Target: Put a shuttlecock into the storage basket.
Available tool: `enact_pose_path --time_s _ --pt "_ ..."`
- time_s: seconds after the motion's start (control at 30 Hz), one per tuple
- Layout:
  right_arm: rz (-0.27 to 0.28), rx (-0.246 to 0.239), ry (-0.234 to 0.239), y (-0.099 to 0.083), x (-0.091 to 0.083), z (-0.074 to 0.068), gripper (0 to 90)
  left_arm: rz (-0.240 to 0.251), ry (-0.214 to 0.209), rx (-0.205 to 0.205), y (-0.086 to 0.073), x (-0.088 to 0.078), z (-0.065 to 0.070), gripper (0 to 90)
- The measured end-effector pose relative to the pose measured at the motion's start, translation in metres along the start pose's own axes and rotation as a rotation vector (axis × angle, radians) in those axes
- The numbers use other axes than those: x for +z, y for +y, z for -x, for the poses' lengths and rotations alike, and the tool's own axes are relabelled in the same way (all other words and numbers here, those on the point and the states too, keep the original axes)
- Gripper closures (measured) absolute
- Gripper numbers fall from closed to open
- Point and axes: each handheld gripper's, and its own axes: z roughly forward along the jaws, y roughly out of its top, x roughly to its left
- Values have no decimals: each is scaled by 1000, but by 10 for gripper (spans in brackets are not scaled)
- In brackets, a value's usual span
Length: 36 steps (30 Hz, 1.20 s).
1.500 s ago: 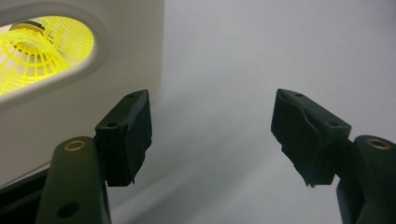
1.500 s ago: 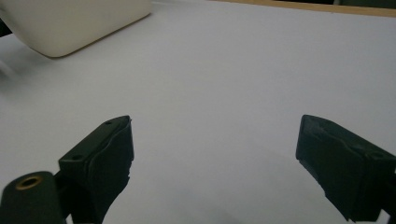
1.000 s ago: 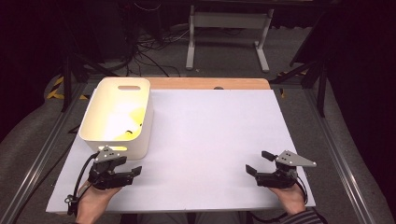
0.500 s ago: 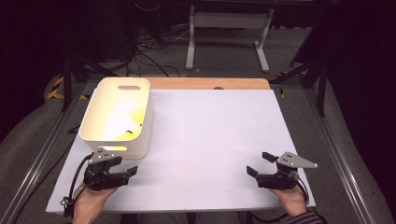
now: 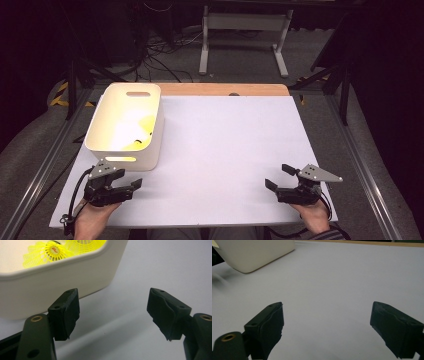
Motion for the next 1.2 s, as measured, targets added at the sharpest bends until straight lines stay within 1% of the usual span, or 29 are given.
enact_pose_path --time_s 0.13,0.2,0.23,0.43,0.5,0.53,0.6,0.77,0.83,0.93,1.1,1.13,1.2 --pt "0 8 -4 -1 -1 0 121 16 -3 -21 -3 -1 -3 269" --pt "2 3 -5 -2 -2 1 121 24 1 -23 -5 -2 -5 269" --pt "1 2 -5 -2 -2 1 121 28 2 -31 -5 -3 -5 268" --pt "1 7 -11 -3 -4 1 121 43 6 -32 -9 -4 -7 265" --pt "3 17 -16 -4 -5 2 121 46 12 -30 -10 -5 -8 265" --pt "8 21 -15 -4 -5 2 121 46 8 -34 -11 -5 -8 265" --pt "10 24 -20 -4 -7 3 121 58 17 -38 -12 -5 -9 264" --pt "16 22 -29 -5 -9 4 122 61 9 -49 -14 -7 -11 264" --pt "17 27 -29 -5 -9 4 122 72 7 -62 -14 -7 -12 264" --pt "8 20 -30 -5 -9 4 121 74 6 -67 -15 -8 -13 264" --pt "3 17 -29 -6 -8 4 120 67 7 -65 -15 -7 -11 263" --pt "5 16 -28 -6 -8 4 120 67 9 -52 -15 -6 -11 263" --pt "5 16 -26 -6 -8 4 120 64 10 -53 -15 -6 -11 262"
